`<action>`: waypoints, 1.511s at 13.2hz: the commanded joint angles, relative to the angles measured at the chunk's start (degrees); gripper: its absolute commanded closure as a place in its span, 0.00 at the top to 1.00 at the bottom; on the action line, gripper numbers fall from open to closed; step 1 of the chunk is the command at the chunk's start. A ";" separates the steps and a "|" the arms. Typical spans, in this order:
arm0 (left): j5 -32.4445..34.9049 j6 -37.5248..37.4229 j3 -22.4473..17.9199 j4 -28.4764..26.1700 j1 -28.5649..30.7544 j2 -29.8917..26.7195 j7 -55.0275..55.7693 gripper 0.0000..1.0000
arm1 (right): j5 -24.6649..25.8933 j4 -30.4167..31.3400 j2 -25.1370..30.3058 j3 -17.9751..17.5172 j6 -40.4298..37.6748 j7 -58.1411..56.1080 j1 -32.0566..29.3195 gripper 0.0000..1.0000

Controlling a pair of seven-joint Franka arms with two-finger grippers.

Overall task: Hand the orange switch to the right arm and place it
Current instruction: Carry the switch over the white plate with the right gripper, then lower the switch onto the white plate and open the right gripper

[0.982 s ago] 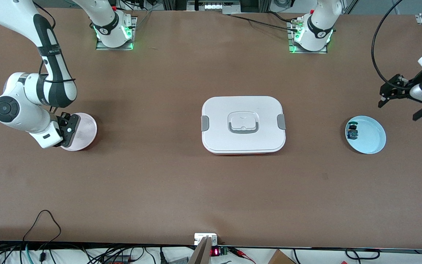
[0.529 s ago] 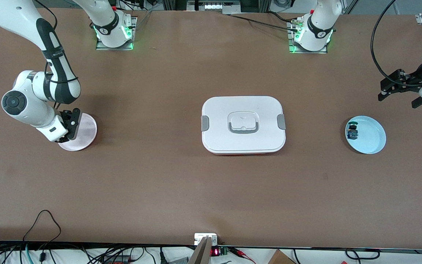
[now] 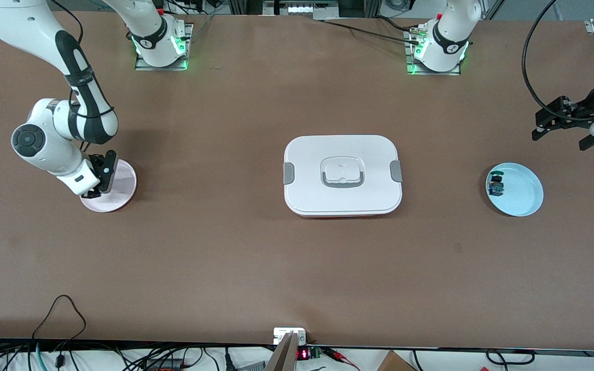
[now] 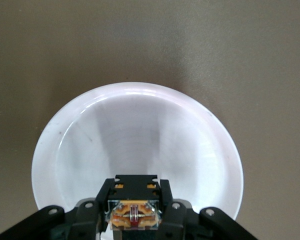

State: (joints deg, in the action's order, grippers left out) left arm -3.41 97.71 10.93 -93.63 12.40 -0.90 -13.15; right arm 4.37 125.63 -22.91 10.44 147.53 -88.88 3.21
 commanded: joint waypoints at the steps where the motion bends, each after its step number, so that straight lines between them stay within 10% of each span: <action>1: 1.21 -3.83 0.32 3.97 -0.88 1.16 0.75 1.00 | 0.73 0.84 -0.11 -0.94 2.67 -0.94 -0.75 0.06; 4: 1.39 -4.19 1.99 5.04 -1.15 3.01 0.58 1.00 | 0.56 1.36 -0.11 -1.38 2.77 -0.77 -0.22 0.12; 5: 1.21 -4.19 1.90 5.12 -1.15 3.01 0.66 1.00 | 0.47 1.28 -0.11 -1.39 2.94 -0.77 -0.31 0.29; 6: 0.95 -4.19 1.90 5.04 -1.15 2.75 0.67 1.00 | 0.20 1.19 -0.11 -1.47 2.77 0.28 -0.31 0.80; 7: 0.68 -4.19 1.55 5.04 -1.58 2.49 0.75 1.00 | 0.12 1.19 0.23 -1.47 2.59 0.29 -0.22 1.00; 11: 1.12 -5.59 -15.11 4.25 -18.51 0.91 1.02 1.00 | -0.06 0.67 3.39 -1.47 1.72 0.11 -0.48 1.00; 17: 0.86 -6.92 -15.41 4.86 -18.73 2.30 6.03 1.00 | -1.38 -4.33 10.69 -1.56 -7.75 6.86 -0.48 1.00; 20: 1.03 -6.39 -15.85 4.95 -18.46 2.83 5.94 1.00 | -10.13 -12.93 11.22 -1.56 -19.95 15.73 -0.31 1.00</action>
State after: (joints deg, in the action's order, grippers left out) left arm -3.41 91.84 -3.83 -89.85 -5.17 1.14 -8.04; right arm -0.72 118.15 -11.78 9.42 134.75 -78.01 3.22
